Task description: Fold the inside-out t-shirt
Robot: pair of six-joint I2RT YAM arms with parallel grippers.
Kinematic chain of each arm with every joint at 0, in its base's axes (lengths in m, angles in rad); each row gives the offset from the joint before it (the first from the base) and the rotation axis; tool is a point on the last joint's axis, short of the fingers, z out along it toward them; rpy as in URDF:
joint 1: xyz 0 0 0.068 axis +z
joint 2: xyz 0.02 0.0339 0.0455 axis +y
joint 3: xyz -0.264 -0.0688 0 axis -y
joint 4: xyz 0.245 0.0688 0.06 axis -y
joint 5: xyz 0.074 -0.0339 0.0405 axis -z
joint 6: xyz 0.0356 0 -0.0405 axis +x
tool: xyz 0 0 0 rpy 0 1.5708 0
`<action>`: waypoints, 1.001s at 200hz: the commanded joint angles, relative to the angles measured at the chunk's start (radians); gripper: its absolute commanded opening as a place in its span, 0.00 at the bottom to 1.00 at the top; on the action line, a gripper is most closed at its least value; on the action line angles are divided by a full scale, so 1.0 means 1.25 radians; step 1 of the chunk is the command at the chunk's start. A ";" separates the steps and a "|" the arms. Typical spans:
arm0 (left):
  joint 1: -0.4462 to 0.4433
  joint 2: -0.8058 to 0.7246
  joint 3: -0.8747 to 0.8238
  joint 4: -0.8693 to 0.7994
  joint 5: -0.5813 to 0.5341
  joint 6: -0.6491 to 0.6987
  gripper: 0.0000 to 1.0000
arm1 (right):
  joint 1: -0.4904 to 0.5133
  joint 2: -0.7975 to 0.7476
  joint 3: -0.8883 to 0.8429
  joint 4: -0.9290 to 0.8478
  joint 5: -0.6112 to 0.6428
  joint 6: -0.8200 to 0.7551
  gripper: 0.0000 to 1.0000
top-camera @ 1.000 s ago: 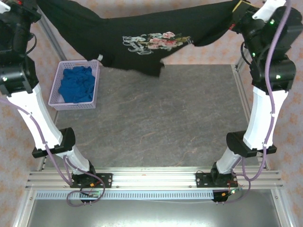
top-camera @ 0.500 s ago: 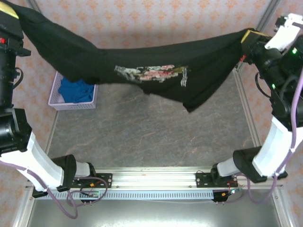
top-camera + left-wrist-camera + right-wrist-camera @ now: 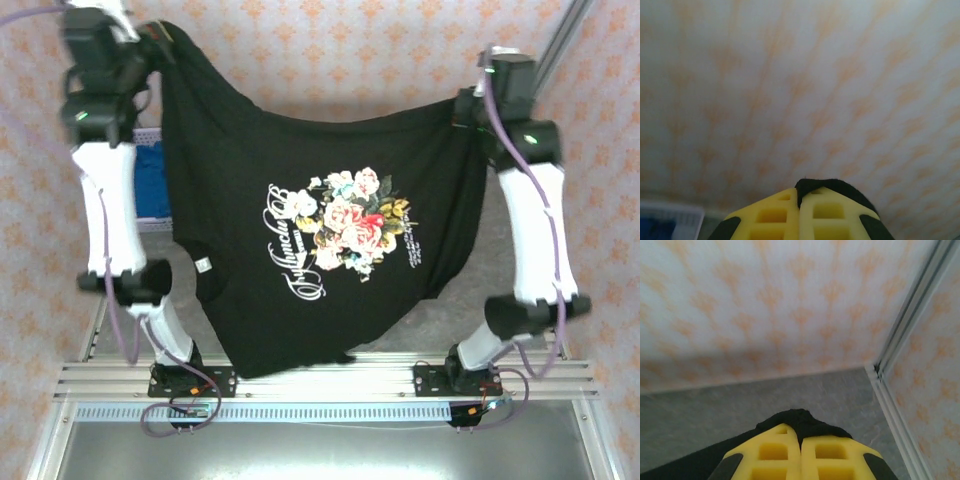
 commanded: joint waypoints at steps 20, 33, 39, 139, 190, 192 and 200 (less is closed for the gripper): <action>-0.045 0.336 0.226 -0.054 -0.096 0.040 0.05 | -0.006 0.323 0.158 0.050 0.071 -0.029 0.00; -0.045 0.389 0.235 -0.031 -0.104 0.025 0.11 | -0.008 0.473 0.359 -0.055 0.067 -0.024 0.07; -0.045 0.398 0.231 -0.025 -0.106 0.018 0.15 | -0.008 0.546 0.475 -0.122 0.060 -0.022 0.12; -0.142 0.021 -0.393 0.046 -0.050 -0.039 0.63 | 0.038 0.483 0.414 -0.415 -0.005 -0.007 0.47; -0.201 -0.138 -0.633 0.117 -0.063 -0.003 0.63 | 0.028 0.071 -0.117 -0.074 -0.019 -0.047 0.52; -0.204 -0.146 -0.642 0.123 -0.065 -0.001 0.63 | 0.028 0.054 -0.151 -0.051 -0.020 -0.045 0.53; -0.217 -0.170 -0.686 0.149 -0.074 0.005 0.64 | 0.024 -0.007 -0.268 0.014 -0.025 -0.029 0.54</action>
